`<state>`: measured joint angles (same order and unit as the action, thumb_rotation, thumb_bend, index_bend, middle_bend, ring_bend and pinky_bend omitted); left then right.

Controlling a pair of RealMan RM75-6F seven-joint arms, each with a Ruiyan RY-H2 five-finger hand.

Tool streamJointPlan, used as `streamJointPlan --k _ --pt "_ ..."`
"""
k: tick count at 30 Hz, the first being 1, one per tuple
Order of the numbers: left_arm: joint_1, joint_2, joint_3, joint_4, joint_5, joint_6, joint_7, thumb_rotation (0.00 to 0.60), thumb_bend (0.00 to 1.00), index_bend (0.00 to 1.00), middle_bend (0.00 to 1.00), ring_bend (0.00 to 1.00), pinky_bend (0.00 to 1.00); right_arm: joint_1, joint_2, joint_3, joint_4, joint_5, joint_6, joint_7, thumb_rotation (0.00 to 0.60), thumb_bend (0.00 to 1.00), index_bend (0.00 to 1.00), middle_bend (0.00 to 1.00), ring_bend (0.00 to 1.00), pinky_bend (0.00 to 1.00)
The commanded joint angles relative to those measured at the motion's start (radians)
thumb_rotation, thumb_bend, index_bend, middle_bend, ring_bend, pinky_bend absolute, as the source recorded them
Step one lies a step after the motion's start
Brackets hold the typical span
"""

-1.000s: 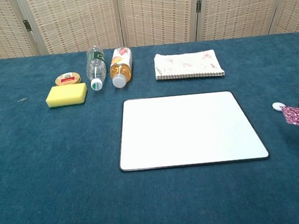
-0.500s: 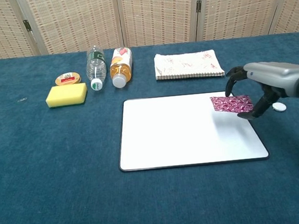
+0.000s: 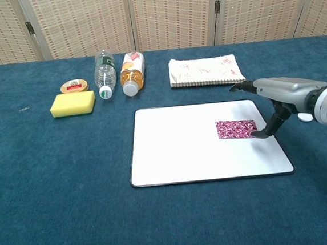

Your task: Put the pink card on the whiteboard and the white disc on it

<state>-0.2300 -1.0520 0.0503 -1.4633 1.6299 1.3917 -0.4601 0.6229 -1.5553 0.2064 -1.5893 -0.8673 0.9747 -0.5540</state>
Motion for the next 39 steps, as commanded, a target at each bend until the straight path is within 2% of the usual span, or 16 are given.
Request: streamJointPlan --k 1,4,6,8,11,15,23,39 --pt "0.002 0.0 -0.001 0.001 -0.001 0.003 0.004 0.6 0.22 0.03 0.0 0.02 0.2 -0.017 0.029 -0.015 -0.031 -0.034 0.033 0.022 0.6 0.18 0.0 0.0 0.0 0.0" --pt "0.004 -0.002 -0.003 0.002 -0.007 0.0 0.016 0.6 0.22 0.03 0.0 0.02 0.2 -0.043 0.078 -0.025 -0.064 -0.067 0.064 0.055 0.6 0.18 0.06 0.0 0.0 0.0" --pt "0.003 -0.004 -0.003 0.0 -0.011 -0.005 0.027 0.6 0.22 0.03 0.0 0.02 0.2 -0.058 0.114 -0.022 -0.073 -0.078 0.069 0.095 0.6 0.19 0.17 0.02 0.0 0.0" --pt "0.004 -0.007 -0.003 -0.007 -0.013 -0.008 0.045 0.6 0.22 0.03 0.0 0.02 0.2 -0.064 0.152 -0.015 -0.063 -0.084 0.046 0.145 0.6 0.19 0.24 0.04 0.0 0.0" --pt "0.006 -0.01 -0.004 -0.021 -0.013 -0.006 0.072 0.6 0.22 0.03 0.0 0.02 0.2 -0.059 0.2 -0.013 -0.03 -0.072 -0.002 0.183 0.6 0.21 0.29 0.05 0.0 0.0" --pt "0.008 -0.014 -0.005 -0.029 -0.013 -0.005 0.093 0.6 0.22 0.03 0.0 0.02 0.2 -0.045 0.239 -0.024 0.028 -0.034 -0.066 0.195 0.6 0.22 0.31 0.05 0.0 0.0" --pt "-0.003 -0.019 -0.012 -0.028 -0.035 -0.036 0.101 0.6 0.22 0.03 0.0 0.02 0.2 0.014 0.242 -0.038 0.136 0.036 -0.2 0.208 0.6 0.25 0.32 0.05 0.0 0.0" --pt "0.0 -0.019 -0.011 -0.03 -0.031 -0.036 0.112 0.6 0.22 0.03 0.0 0.02 0.2 0.022 0.212 -0.108 0.151 0.032 -0.164 0.175 0.6 0.25 0.33 0.05 0.0 0.0"
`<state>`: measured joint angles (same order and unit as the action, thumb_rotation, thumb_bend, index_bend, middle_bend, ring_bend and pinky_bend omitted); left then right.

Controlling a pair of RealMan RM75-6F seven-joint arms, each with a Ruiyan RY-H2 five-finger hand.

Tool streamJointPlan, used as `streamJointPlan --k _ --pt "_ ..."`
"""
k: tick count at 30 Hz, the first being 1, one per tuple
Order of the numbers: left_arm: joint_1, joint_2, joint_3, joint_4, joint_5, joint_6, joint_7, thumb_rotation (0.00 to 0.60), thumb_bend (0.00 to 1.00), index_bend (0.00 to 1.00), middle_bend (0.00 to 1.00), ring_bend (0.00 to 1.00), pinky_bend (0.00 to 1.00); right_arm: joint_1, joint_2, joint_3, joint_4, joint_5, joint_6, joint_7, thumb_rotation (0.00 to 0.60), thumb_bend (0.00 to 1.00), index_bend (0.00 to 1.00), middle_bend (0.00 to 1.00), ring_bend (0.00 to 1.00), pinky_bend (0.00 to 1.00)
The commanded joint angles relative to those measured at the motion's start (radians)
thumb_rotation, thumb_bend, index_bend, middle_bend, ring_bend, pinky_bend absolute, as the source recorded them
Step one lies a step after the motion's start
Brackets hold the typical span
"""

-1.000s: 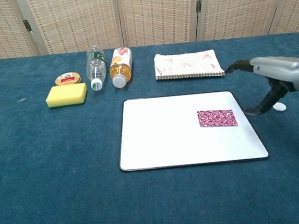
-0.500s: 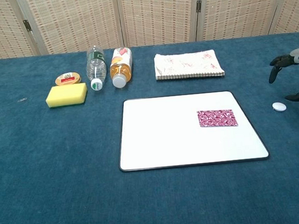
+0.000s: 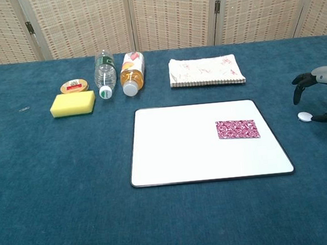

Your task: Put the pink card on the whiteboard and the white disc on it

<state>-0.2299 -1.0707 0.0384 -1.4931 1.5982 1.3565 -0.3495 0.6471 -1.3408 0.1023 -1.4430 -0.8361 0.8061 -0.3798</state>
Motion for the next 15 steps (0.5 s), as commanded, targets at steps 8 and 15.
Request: streamJointPlan --k 8,15 --pt "-0.005 -0.004 0.0 0.001 -0.005 -0.017 0.01 0.6 0.22 0.03 0.0 0.02 0.2 -0.003 -0.027 -0.019 0.048 -0.002 0.002 0.008 0.6 0.26 0.33 0.05 0.0 0.0" --pt "-0.011 -0.007 -0.002 0.005 -0.012 -0.032 0.01 0.6 0.22 0.03 0.0 0.02 0.2 0.002 -0.049 -0.02 0.085 -0.004 -0.015 0.024 0.6 0.26 0.33 0.05 0.0 0.0"
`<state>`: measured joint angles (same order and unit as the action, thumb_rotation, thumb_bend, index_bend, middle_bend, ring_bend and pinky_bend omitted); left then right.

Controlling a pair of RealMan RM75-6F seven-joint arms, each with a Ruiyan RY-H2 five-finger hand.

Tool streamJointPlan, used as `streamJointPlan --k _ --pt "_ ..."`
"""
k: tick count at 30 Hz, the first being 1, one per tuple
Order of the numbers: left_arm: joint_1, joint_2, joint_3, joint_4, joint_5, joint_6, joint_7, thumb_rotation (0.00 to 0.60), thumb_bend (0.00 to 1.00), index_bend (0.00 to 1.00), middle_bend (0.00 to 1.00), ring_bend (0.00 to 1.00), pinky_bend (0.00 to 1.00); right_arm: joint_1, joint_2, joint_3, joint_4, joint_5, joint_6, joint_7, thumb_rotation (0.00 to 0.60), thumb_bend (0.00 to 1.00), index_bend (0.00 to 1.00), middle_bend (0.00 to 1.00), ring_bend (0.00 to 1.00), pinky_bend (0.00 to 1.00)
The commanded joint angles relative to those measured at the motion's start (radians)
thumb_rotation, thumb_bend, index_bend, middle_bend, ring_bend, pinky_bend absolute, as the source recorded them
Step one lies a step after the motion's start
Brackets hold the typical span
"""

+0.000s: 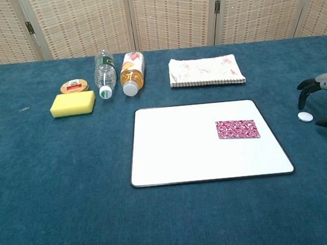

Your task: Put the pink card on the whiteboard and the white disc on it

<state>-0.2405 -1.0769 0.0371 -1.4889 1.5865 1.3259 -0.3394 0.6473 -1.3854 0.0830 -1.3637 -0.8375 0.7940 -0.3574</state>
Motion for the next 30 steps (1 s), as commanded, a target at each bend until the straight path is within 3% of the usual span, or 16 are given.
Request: streamJointPlan --k 1,23,30 --pt "-0.001 0.0 0.0 0.001 -0.001 -0.002 -0.001 0.6 0.22 0.03 0.0 0.02 0.2 0.003 -0.007 -0.001 0.01 -0.004 -0.005 0.003 0.6 0.26 0.33 0.05 0.0 0.0" --pt "-0.013 -0.006 -0.005 0.013 -0.02 -0.035 -0.006 0.6 0.22 0.03 0.0 0.02 0.2 0.013 -0.037 -0.012 0.032 -0.001 0.013 -0.029 0.6 0.36 0.41 0.07 0.0 0.0" --pt "-0.013 -0.008 -0.006 0.011 -0.024 -0.037 0.008 0.6 0.22 0.03 0.0 0.02 0.2 0.014 -0.044 -0.017 0.04 0.008 0.011 -0.041 0.6 0.34 0.41 0.07 0.0 0.0"
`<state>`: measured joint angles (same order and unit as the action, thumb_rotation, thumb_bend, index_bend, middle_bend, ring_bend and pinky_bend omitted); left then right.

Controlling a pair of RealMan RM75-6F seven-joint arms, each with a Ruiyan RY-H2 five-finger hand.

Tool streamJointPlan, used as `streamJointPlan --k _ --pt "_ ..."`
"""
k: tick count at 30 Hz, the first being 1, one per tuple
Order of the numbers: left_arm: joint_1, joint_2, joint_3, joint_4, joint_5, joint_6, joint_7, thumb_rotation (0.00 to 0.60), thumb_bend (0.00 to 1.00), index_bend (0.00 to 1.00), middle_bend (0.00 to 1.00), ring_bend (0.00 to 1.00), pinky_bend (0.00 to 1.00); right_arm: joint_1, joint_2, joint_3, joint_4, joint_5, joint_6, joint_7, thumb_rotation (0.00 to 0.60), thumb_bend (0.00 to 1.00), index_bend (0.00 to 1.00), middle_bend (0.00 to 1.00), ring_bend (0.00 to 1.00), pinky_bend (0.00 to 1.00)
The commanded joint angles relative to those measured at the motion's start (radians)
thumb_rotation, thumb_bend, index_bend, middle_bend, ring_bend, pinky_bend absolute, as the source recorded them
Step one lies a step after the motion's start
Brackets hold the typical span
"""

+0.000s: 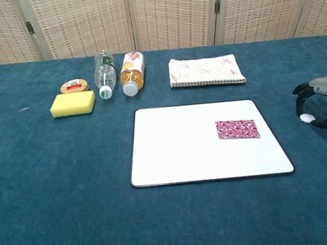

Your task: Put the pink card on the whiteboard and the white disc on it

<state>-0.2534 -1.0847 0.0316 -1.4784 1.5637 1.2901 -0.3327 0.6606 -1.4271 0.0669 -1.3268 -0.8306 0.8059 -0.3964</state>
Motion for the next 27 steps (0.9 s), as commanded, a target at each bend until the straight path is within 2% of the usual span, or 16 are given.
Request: streamJointPlan --k 1,7,15,27 --pt "-0.001 -0.001 -0.001 0.001 -0.003 -0.003 0.002 0.6 0.22 0.03 0.0 0.02 0.2 0.001 -0.006 -0.002 0.006 0.0 0.001 -0.004 0.6 0.33 0.41 0.06 0.0 0.0" --pt "-0.003 -0.002 -0.002 0.001 -0.006 -0.009 0.003 0.6 0.22 0.03 0.0 0.02 0.2 -0.005 -0.026 -0.01 0.02 -0.019 0.028 -0.022 0.6 0.36 0.41 0.06 0.0 0.0" --pt "-0.002 -0.001 -0.003 0.002 -0.007 -0.006 0.001 0.6 0.22 0.03 0.0 0.02 0.2 -0.021 -0.037 -0.007 0.009 -0.05 0.083 -0.034 0.6 0.45 0.42 0.1 0.0 0.0" --pt "0.002 0.003 0.003 -0.012 0.015 0.013 -0.002 0.6 0.22 0.03 0.0 0.02 0.2 -0.045 0.053 0.021 -0.22 -0.142 0.208 -0.06 0.6 0.46 0.43 0.1 0.0 0.0"
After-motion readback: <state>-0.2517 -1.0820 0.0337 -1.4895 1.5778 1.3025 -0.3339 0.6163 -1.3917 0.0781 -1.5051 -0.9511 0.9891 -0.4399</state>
